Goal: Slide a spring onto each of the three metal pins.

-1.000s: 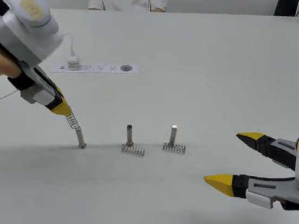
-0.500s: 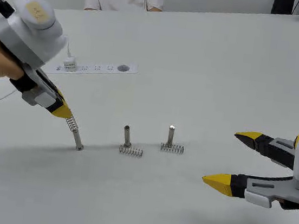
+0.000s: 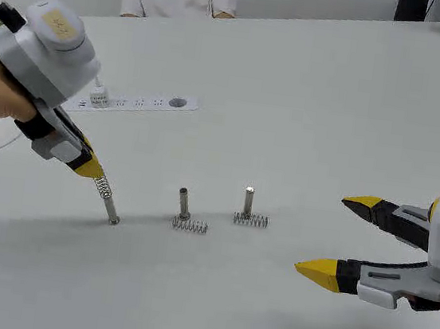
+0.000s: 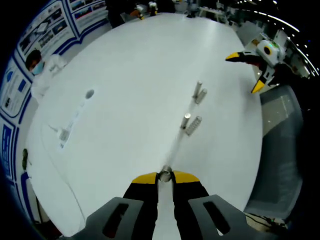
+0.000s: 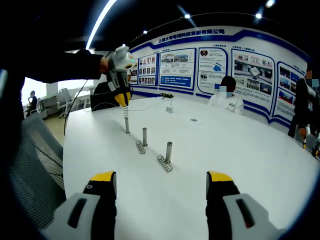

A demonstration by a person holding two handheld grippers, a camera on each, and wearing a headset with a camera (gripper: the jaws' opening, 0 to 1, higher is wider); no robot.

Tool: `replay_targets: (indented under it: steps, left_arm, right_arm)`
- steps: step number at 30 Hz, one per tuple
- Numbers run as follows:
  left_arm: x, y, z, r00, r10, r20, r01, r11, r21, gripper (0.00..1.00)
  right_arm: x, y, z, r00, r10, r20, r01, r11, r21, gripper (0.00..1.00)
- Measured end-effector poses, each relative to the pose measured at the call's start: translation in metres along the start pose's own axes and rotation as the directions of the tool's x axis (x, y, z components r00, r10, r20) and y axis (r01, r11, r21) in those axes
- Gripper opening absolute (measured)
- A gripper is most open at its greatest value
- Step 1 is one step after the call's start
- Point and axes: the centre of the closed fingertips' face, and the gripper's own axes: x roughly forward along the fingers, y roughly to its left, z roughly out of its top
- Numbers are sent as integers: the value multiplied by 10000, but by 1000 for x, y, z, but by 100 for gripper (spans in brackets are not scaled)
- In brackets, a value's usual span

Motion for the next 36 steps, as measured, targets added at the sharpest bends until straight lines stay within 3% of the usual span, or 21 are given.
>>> replay_targets:
  steps: [36]
  left_arm:
    - [29,-3,-10,9980,-95,-619,103,9999,131,10]
  right_arm:
    - [-1,-3,-3,9999,-124,-75,124,9999,74,74]
